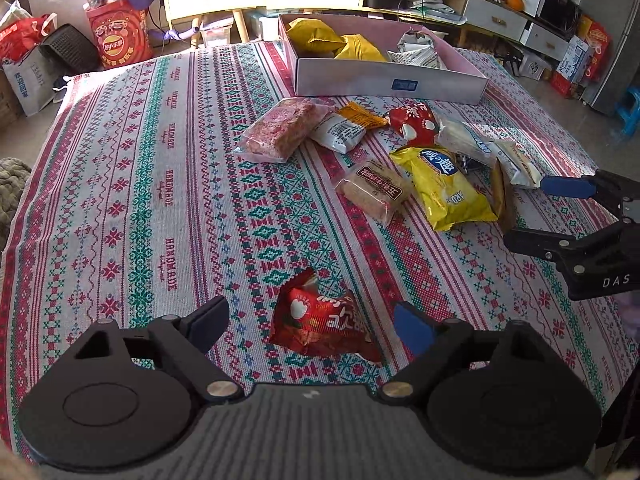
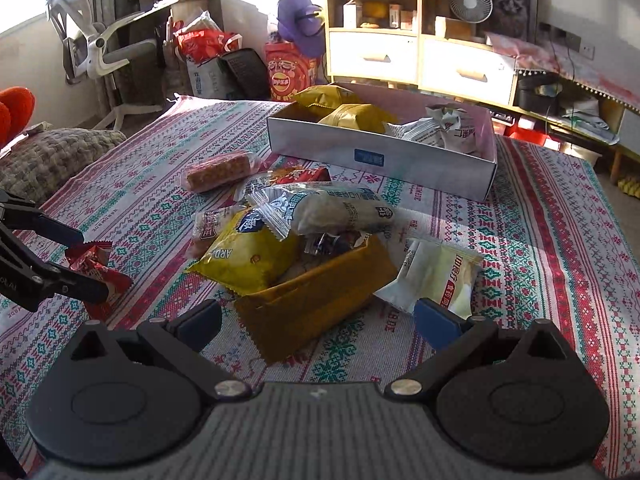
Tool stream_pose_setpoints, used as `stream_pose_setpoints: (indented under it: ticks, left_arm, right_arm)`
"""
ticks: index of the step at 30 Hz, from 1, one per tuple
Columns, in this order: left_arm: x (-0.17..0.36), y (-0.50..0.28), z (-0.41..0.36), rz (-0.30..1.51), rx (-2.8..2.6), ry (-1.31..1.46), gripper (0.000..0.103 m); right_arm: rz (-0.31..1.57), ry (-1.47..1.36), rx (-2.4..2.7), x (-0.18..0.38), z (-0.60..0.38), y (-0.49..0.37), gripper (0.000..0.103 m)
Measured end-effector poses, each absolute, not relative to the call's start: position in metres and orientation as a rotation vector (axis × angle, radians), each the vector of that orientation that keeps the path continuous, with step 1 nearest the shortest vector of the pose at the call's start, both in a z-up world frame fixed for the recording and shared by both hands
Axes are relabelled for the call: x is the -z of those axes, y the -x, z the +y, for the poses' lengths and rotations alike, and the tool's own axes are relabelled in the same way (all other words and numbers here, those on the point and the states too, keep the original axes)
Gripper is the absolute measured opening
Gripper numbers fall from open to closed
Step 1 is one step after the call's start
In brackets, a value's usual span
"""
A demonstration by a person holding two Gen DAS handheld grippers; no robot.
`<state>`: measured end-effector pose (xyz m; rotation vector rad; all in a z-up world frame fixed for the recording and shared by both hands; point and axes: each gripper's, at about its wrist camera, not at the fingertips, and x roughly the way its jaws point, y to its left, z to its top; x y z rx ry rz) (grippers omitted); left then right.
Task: Organize snacks
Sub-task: 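Grasp the red chip bag with the left gripper while the right grasps the golden bar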
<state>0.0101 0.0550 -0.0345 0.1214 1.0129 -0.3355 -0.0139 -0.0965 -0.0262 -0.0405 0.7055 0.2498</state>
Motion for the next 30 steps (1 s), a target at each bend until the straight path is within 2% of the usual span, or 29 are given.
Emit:
stream_pose_setpoints:
  ticks: [4, 6, 12, 21, 30]
  left_arm:
    - [0.038, -0.011, 0.053, 1.034, 0.345, -0.124, 0.074]
    - [0.04, -0.009, 0.049, 1.047, 0.357, -0.138, 0.062]
    - [0.041, -0.005, 0.043, 1.032, 0.36, -0.148, 0.047]
    - [0.035, -0.007, 0.039, 0.981, 0.352, -0.111, 0.045]
    - [0.036, -0.014, 0.033, 0.958, 0.395, -0.098, 0.045]
  right_arm:
    - [0.718, 0.035, -0.246, 0.029, -0.093, 0.011, 0.102]
    - [0.724, 0.032, -0.251, 0.031, -0.093, 0.01, 0.102]
    - [0.758, 0.078, -0.236, 0.039, -0.094, 0.01, 0.098]
    - [0.801, 0.072, -0.158, 0.036, -0.114, 0.005, 0.099]
    - [0.85, -0.167, -0.234, 0.023, -0.131, -0.004, 0.097]
